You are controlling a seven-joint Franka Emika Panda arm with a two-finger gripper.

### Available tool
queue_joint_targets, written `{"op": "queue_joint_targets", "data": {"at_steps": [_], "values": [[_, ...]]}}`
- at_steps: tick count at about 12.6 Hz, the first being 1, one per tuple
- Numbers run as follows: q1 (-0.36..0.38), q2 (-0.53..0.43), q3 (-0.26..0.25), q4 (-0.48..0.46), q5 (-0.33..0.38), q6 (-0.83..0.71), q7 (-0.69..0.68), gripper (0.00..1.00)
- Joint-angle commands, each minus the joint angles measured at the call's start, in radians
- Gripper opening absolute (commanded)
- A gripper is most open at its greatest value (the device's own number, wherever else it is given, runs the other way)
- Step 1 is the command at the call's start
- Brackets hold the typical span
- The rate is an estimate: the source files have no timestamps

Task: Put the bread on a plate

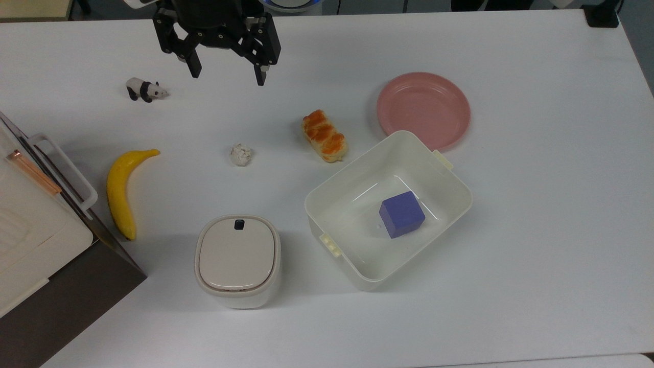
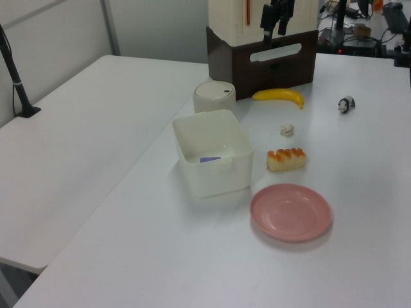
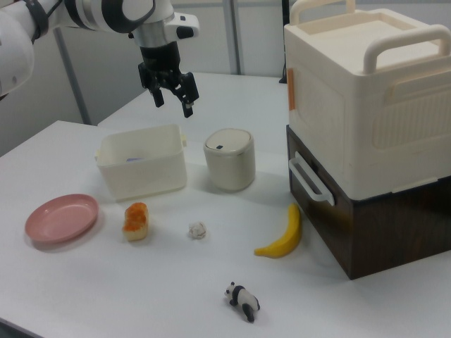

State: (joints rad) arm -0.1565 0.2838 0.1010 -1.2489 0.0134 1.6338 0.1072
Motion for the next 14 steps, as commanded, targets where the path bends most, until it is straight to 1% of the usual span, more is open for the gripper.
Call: {"op": "queue_joint_targets", "data": {"at_steps": [1, 6, 10, 11, 12, 14], "values": [[-0.005, 0.009, 0.009, 0.017, 0.002, 0.023, 0.022, 1.0], [-0.008, 0.024, 0.009, 0.009, 0.008, 0.027, 0.028, 1.0], [-0.003, 0.023, 0.016, 0.0, -0.003, 0.031, -0.015, 1.0], [0.003, 0.015, 0.02, -0.032, -0.025, 0.023, -0.05, 1.0], [0.023, 0.011, 0.025, -0.052, -0.05, 0.021, -0.056, 1.0], [0.031, 0.011, 0.025, -0.061, -0.059, 0.02, -0.075, 1.0]]}}
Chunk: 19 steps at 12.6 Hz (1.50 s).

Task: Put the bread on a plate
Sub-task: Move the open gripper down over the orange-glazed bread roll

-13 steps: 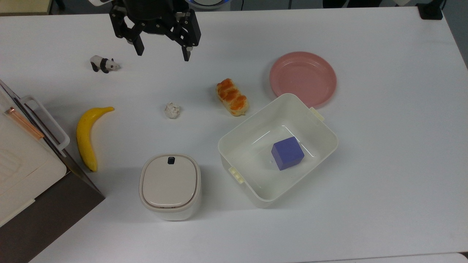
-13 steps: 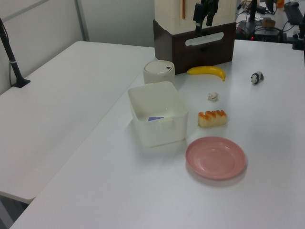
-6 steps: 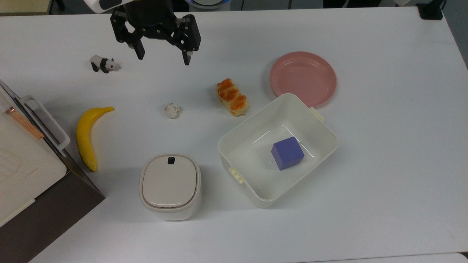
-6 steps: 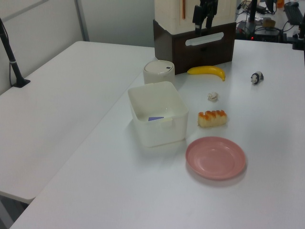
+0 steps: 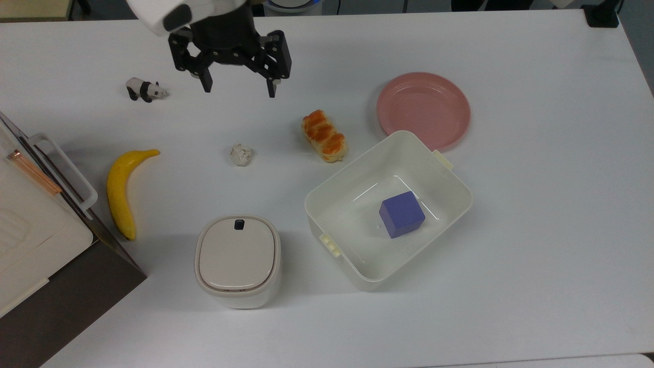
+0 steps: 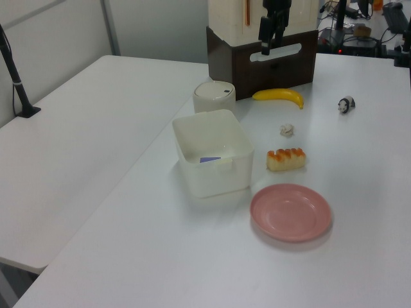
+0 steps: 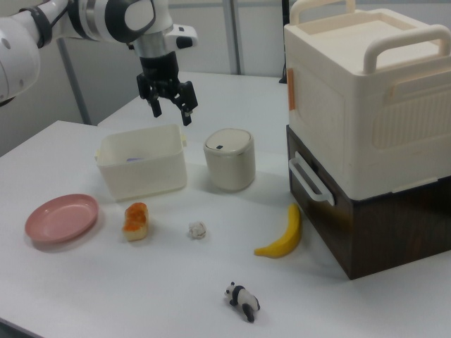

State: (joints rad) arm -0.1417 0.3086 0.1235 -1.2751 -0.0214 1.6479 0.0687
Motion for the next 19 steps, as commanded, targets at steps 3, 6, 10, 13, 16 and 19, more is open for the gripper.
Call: {"op": "queue_joint_targets", "data": {"at_steps": [3, 6, 10, 13, 16, 19], "values": [[0.028, -0.017, 0.002, -0.055, -0.038, 0.004, -0.049, 1.0], [0.051, -0.025, 0.004, -0.09, -0.073, -0.003, -0.073, 1.0], [0.117, -0.091, 0.002, -0.269, -0.132, -0.003, -0.19, 1.0], [0.16, -0.092, 0.002, -0.364, -0.155, 0.01, -0.228, 1.0], [0.212, -0.091, 0.007, -0.511, -0.199, 0.12, -0.231, 1.0], [0.246, -0.05, 0.008, -0.575, -0.232, 0.257, -0.224, 1.0]]}}
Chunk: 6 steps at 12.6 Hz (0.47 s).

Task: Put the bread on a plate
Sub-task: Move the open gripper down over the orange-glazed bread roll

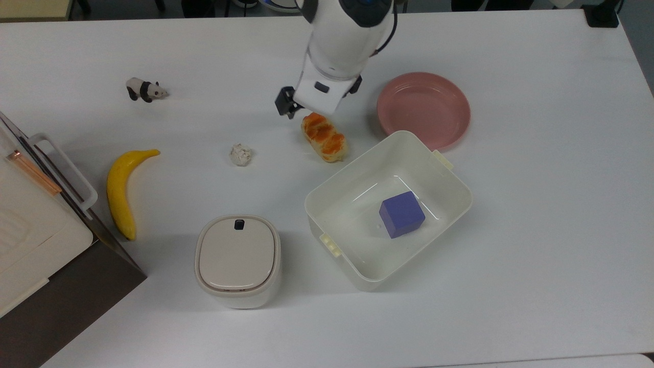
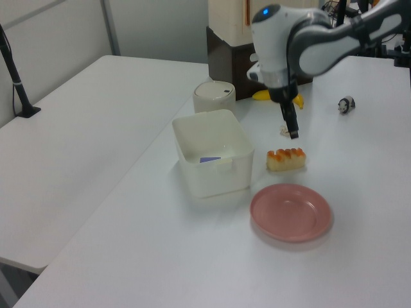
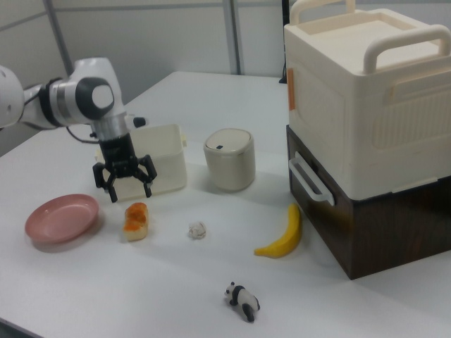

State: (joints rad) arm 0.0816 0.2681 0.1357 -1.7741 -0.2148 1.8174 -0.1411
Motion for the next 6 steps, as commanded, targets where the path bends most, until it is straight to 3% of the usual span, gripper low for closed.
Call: {"op": "queue_joint_targets", "data": {"at_steps": [1, 6], "values": [[0.039, 0.012, -0.004, -0.073, -0.053, 0.094, -0.009, 1.0], [0.047, 0.062, -0.004, -0.067, -0.084, 0.174, 0.037, 1.0]]}}
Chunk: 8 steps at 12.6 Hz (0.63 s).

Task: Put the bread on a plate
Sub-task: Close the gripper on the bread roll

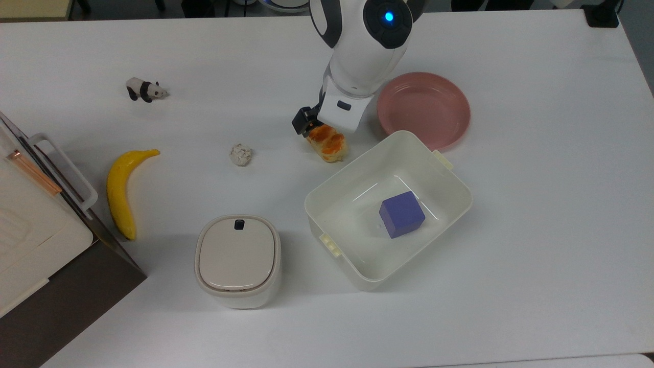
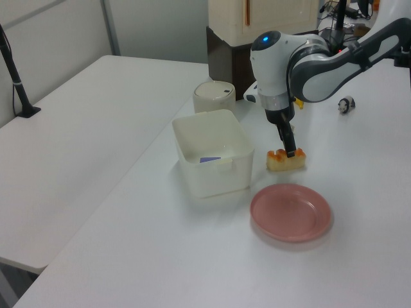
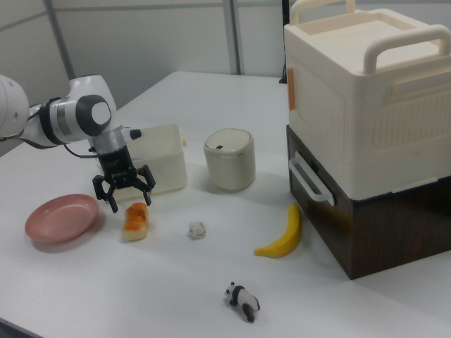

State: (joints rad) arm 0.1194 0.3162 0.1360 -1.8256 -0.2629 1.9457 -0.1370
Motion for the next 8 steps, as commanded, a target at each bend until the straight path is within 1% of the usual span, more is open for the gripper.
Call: {"op": "queue_joint_targets", "data": {"at_steps": [1, 3, 5, 6, 8], "values": [[0.009, 0.029, -0.004, -0.015, -0.038, 0.053, 0.033, 1.0], [0.022, 0.049, -0.001, -0.014, -0.041, 0.058, 0.034, 1.0], [0.022, 0.057, -0.001, -0.012, -0.044, 0.065, 0.036, 0.91], [0.02, 0.058, -0.001, -0.014, -0.045, 0.067, 0.034, 0.75], [0.019, 0.058, 0.0, -0.012, -0.045, 0.068, 0.034, 0.39]]}}
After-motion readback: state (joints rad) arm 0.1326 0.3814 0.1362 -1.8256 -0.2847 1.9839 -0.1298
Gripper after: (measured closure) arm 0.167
